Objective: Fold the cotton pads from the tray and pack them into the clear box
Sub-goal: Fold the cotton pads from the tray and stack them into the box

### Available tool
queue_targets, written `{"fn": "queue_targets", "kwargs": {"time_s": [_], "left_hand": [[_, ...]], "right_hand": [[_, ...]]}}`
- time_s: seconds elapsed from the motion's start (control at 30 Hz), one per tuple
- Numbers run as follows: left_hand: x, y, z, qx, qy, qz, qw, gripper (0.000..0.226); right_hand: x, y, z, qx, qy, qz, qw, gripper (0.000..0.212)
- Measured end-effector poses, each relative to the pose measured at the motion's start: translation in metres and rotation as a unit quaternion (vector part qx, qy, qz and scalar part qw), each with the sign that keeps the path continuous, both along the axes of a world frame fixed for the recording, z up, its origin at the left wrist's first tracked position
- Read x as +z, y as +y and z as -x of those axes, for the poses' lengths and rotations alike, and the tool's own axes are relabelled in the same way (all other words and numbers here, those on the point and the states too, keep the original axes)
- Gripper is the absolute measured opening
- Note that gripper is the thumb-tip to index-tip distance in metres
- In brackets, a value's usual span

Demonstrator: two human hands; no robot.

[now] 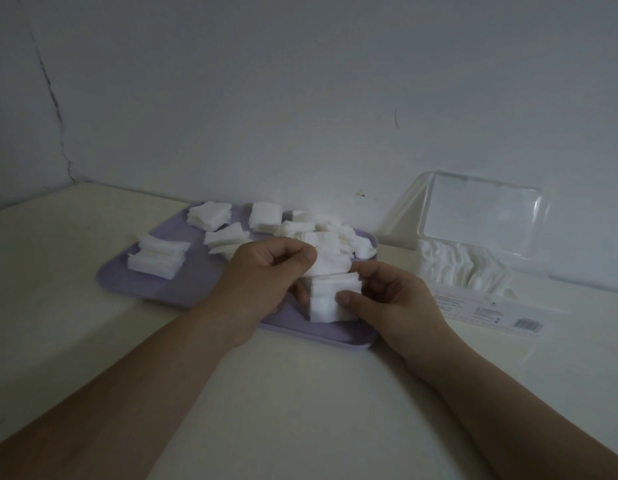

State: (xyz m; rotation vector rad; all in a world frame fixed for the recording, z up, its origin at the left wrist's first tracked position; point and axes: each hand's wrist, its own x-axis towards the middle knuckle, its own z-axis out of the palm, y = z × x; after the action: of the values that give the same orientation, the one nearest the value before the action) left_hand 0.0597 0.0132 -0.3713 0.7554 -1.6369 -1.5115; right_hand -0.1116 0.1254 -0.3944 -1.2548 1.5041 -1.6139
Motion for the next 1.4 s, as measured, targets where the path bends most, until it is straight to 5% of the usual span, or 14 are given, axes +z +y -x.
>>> {"fn": "queue_targets", "kwargs": {"time_s": [0.2, 0.47, 0.93, 1.03, 1.1, 1.27, 1.4], "left_hand": [[0.002, -0.002, -0.002, 0.027, 0.104, -0.055, 0.993, 0.016], [-0.003, 0.003, 0.000, -0.058, -0.045, 0.041, 0.996, 0.010], [-0.004, 0.004, 0.002, -0.056, -0.065, 0.031, 0.996, 0.013], [-0.003, 0.006, 0.004, -0.030, -0.067, 0.049, 0.996, 0.014], [-0.003, 0.008, 0.004, -0.017, -0.073, 0.076, 0.994, 0.013], [-0.011, 0.005, 0.009, 0.080, -0.105, 0.118, 0.984, 0.020], [-0.020, 0.005, 0.013, 0.133, -0.151, 0.257, 0.945, 0.032]], "right_hand": [[0.004, 0.003, -0.001, -0.097, 0.066, 0.000, 0.993, 0.017], [0.006, 0.004, -0.001, -0.081, 0.027, 0.000, 0.996, 0.026], [0.005, 0.001, -0.002, -0.042, -0.053, 0.008, 0.998, 0.006], [0.011, 0.005, -0.003, 0.011, -0.085, 0.008, 0.996, 0.022], [0.010, 0.005, -0.004, 0.017, -0.056, -0.015, 0.998, 0.034], [0.003, 0.002, -0.002, -0.131, 0.086, -0.013, 0.988, 0.016], [0.003, 0.002, 0.000, -0.180, 0.109, 0.003, 0.978, 0.013]]}}
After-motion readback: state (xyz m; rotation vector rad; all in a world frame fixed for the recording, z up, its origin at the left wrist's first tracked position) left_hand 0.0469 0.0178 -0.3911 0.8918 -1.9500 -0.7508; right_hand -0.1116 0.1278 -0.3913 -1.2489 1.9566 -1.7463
